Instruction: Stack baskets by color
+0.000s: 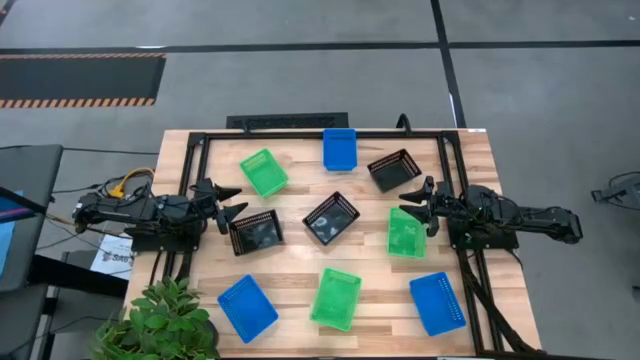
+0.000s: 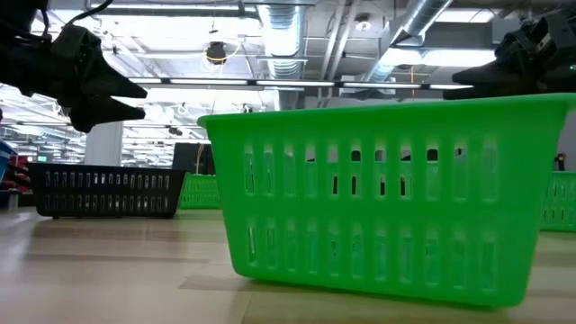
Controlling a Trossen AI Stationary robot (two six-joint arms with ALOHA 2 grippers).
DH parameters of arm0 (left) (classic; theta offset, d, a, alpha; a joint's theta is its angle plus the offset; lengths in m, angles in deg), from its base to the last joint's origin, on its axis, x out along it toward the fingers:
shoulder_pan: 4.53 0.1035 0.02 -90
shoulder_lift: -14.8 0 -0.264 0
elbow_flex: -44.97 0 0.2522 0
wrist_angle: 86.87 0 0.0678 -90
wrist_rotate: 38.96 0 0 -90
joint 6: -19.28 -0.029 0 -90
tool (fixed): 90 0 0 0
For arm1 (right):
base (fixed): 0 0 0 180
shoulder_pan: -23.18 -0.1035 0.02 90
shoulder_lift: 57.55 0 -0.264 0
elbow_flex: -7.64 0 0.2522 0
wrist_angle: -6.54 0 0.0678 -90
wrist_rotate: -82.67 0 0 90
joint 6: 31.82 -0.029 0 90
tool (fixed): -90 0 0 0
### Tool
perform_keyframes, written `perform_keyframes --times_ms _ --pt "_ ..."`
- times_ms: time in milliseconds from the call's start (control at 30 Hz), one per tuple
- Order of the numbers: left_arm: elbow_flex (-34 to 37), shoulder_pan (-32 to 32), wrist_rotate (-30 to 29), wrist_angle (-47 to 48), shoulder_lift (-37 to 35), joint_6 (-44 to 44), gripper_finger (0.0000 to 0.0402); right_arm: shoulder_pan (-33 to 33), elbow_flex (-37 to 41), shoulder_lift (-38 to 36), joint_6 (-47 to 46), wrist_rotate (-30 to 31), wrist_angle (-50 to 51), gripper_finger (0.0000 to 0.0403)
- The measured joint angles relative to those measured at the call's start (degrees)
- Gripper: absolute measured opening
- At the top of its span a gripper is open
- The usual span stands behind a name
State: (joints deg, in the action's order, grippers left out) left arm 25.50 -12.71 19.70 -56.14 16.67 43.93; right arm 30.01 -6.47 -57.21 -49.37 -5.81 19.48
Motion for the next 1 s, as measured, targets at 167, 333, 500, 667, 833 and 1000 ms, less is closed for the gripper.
perform_keyframes --times_ms 167,333,500,667,833,1000 --pt "0.00 0.01 -0.01 0.00 0.00 0.00 0.0270 0.00 0.00 0.01 -0.01 0.02 0.00 0.0194" --pt "0.02 0.02 -0.02 -0.05 0.00 0.00 0.0270 0.00 -0.01 0.00 -0.01 0.00 0.00 0.0192" --pt "0.02 0.02 0.00 -0.17 0.00 0.00 0.0270 0.02 0.01 0.00 -0.01 0.02 0.00 0.0193" --pt "0.02 0.02 0.07 -0.24 0.00 3.31 0.0270 0.00 0.01 0.02 0.01 0.00 0.00 0.0193" --pt "0.06 0.02 -0.14 -1.26 0.02 7.89 0.0270 0.02 -0.01 0.02 0.01 0.02 -0.02 0.0192" --pt "0.08 0.00 -0.41 -1.42 0.02 12.32 0.0270 0.01 0.01 0.00 -0.01 0.02 -0.01 0.0194"
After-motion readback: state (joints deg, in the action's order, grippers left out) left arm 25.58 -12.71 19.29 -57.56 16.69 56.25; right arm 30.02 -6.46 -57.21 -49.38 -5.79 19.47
